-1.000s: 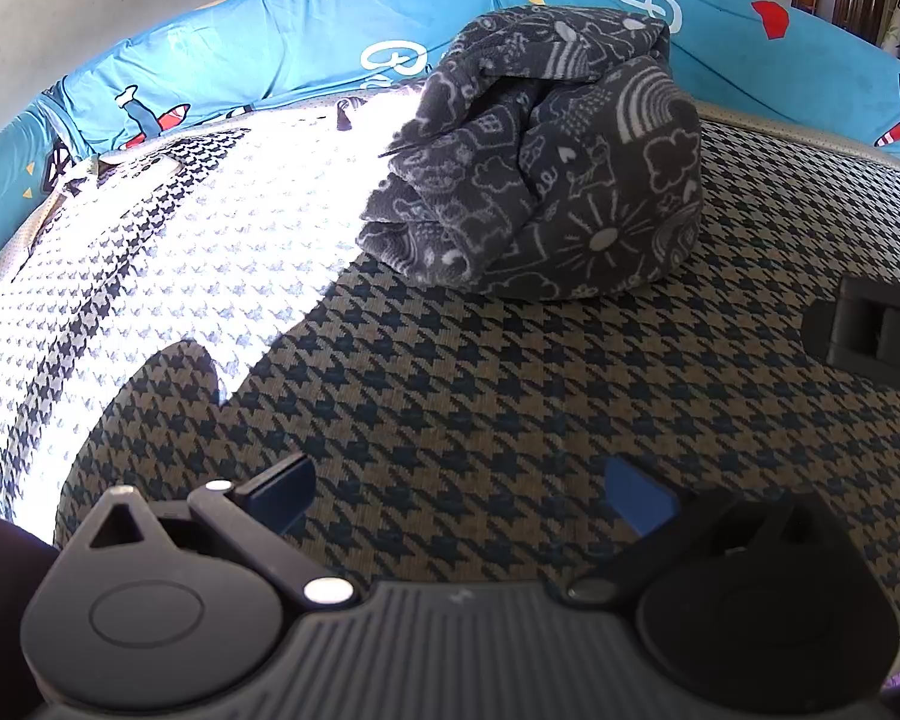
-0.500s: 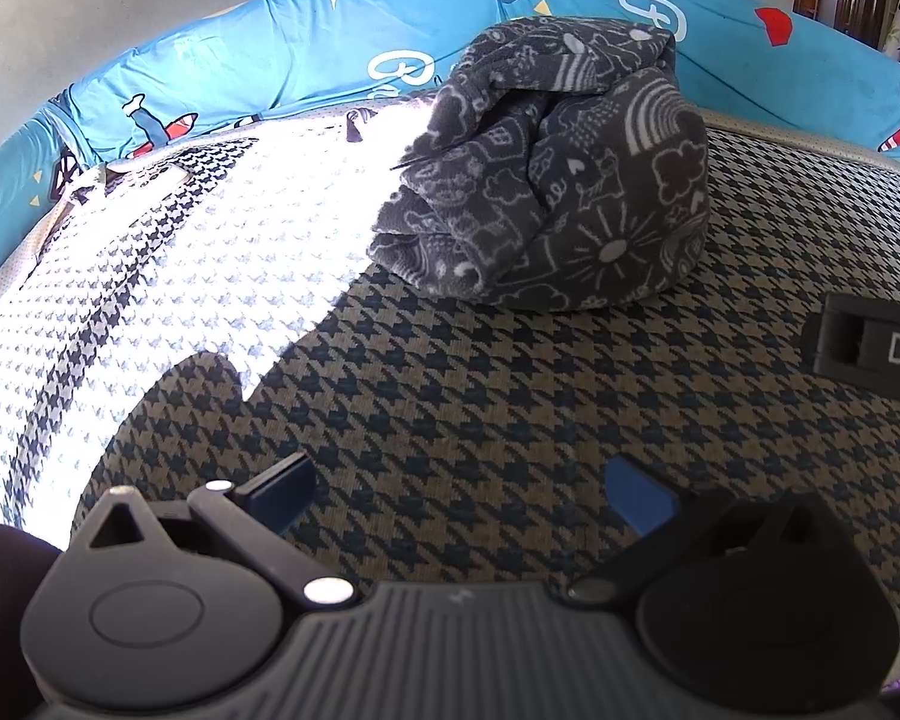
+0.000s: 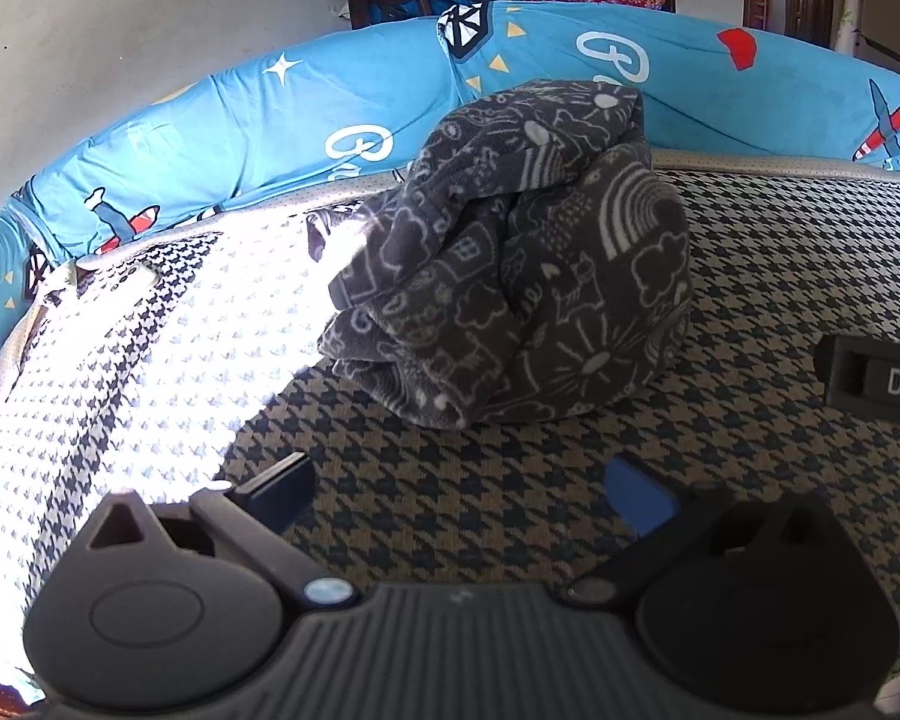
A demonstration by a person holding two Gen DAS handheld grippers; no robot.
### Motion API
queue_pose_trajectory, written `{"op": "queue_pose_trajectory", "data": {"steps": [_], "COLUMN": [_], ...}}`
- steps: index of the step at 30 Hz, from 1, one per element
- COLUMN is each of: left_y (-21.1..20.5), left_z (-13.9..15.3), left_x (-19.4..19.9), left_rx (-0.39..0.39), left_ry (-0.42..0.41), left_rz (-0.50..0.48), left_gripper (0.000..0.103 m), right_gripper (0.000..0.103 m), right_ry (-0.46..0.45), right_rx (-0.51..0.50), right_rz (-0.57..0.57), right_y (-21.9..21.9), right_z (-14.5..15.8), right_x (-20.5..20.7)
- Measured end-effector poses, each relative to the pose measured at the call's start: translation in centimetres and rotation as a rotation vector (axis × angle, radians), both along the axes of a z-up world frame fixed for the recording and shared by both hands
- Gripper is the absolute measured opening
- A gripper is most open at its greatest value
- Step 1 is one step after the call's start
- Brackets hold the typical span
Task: Fold clothes
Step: 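Move the left gripper toward the grey garment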
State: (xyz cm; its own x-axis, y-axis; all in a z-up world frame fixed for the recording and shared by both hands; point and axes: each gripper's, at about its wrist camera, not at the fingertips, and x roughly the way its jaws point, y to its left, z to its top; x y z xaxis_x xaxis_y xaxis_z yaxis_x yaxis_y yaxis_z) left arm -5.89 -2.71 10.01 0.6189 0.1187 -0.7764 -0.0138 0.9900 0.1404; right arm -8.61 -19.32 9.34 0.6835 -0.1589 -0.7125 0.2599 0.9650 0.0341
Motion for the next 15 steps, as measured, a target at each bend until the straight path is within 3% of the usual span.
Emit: {"op": "queue_pose_trajectory", "data": {"steps": [15], "left_y": [0.8], "left_z": [-1.7], "left_x": [7.1], "left_rx": [0.016], "left_ry": [-0.011], "left_rz": [0.035], "left_gripper": [0.103], "right_gripper": [0.103], "right_ry": [0.028], "right_rx": [-0.053], "right_rz": [-0.006], "right_y": [0.2], "right_z": [-0.8], "right_x": [3.7]}}
